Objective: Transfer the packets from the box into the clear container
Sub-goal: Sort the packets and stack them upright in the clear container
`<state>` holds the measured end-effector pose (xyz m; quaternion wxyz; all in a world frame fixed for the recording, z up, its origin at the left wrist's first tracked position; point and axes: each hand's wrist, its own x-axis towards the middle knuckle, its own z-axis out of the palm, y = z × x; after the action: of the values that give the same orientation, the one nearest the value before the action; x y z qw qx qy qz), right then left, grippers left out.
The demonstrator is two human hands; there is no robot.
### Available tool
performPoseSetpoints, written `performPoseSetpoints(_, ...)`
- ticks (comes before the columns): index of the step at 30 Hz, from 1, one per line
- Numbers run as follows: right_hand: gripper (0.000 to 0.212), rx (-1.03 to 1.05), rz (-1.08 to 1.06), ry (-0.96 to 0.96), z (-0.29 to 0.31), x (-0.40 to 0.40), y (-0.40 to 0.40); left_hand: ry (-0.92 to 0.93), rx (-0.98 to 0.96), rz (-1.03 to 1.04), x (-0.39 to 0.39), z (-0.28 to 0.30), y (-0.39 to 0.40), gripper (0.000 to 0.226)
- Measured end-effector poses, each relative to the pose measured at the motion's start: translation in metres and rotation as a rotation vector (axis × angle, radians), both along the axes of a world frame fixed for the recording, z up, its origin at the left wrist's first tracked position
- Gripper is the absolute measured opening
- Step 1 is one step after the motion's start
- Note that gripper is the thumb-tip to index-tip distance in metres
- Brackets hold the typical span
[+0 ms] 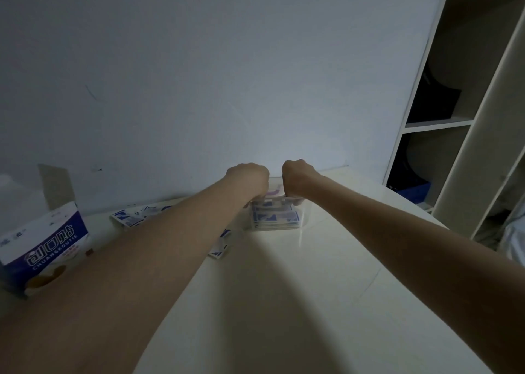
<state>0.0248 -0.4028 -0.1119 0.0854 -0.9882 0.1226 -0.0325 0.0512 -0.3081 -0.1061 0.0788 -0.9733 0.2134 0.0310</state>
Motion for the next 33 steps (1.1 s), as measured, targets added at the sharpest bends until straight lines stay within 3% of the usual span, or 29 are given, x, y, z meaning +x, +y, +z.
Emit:
performPoseSetpoints(5, 0.036, -0.046, 0.016, 0.021, -0.001, -0.004, 0.0, 0.041, 0.105, -0.027, -0.006, 0.004, -0.004, 0.012)
performPoseSetpoints(10, 0.036, -0.119, 0.048, 0.066, 0.001, -0.004, 0.001, 0.15, 0.177, -0.048, -0.006, 0.007, -0.003, 0.021)
performPoseSetpoints(13, 0.032, -0.178, 0.059, 0.154, 0.0, 0.0, 0.002, 0.176, 0.114, -0.023, -0.014, 0.011, -0.005, 0.008)
performPoseSetpoints(15, 0.024, -0.212, 0.075, 0.202, -0.002, 0.006, 0.002, 0.189, 0.095, -0.032, -0.018, 0.013, -0.006, 0.021)
performPoseSetpoints(19, 0.035, -0.241, 0.112, 0.274, -0.005, 0.014, 0.001, 0.187, 0.124, -0.057, -0.017, 0.012, -0.007, 0.029)
performPoseSetpoints(24, 0.01, -0.238, 0.154, 0.281, -0.005, 0.015, 0.001, 0.171, 0.146, -0.067, -0.018, 0.013, -0.008, 0.026)
performPoseSetpoints(27, 0.01, -0.237, 0.158, 0.262, -0.005, 0.014, 0.001, 0.173, 0.126, -0.075, -0.017, 0.013, -0.006, 0.03)
performPoseSetpoints(30, 0.016, -0.23, 0.117, 0.26, -0.002, 0.01, 0.002, 0.183, 0.064, -0.027, -0.019, 0.014, -0.007, 0.008)
performPoseSetpoints(33, 0.024, -0.169, 0.093, 0.247, 0.013, 0.004, 0.005, 0.112, -0.032, 0.054, -0.014, 0.016, -0.007, 0.023)
